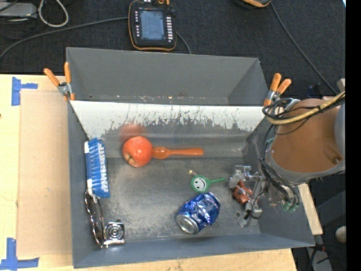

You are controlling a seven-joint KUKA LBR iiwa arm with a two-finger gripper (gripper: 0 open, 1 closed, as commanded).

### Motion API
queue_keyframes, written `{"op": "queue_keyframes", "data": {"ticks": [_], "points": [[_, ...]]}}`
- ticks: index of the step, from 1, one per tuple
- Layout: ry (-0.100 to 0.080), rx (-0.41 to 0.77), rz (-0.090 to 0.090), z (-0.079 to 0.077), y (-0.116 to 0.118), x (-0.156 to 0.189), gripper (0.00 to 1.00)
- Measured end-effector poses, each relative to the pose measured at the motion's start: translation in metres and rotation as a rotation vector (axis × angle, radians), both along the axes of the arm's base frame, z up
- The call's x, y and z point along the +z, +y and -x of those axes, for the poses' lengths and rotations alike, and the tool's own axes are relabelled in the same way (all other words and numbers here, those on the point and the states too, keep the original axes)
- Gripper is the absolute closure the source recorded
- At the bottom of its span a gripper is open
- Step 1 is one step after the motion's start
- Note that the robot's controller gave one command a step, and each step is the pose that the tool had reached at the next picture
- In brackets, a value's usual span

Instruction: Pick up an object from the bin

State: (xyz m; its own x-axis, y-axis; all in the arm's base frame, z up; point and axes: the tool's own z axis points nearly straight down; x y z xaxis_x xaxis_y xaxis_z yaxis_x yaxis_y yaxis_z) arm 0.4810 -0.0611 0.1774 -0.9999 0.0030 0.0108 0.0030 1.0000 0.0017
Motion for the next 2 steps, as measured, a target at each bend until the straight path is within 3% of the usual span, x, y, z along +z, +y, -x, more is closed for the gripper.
{"op": "queue_keyframes", "data": {"ticks": [1,2], "points": [[-0.009,0.005,0.001,-0.002,0.000,0.004,0.00],[-0.005,0.376,-0.004,-0.032,0.073,-0.100,0.00]]}}
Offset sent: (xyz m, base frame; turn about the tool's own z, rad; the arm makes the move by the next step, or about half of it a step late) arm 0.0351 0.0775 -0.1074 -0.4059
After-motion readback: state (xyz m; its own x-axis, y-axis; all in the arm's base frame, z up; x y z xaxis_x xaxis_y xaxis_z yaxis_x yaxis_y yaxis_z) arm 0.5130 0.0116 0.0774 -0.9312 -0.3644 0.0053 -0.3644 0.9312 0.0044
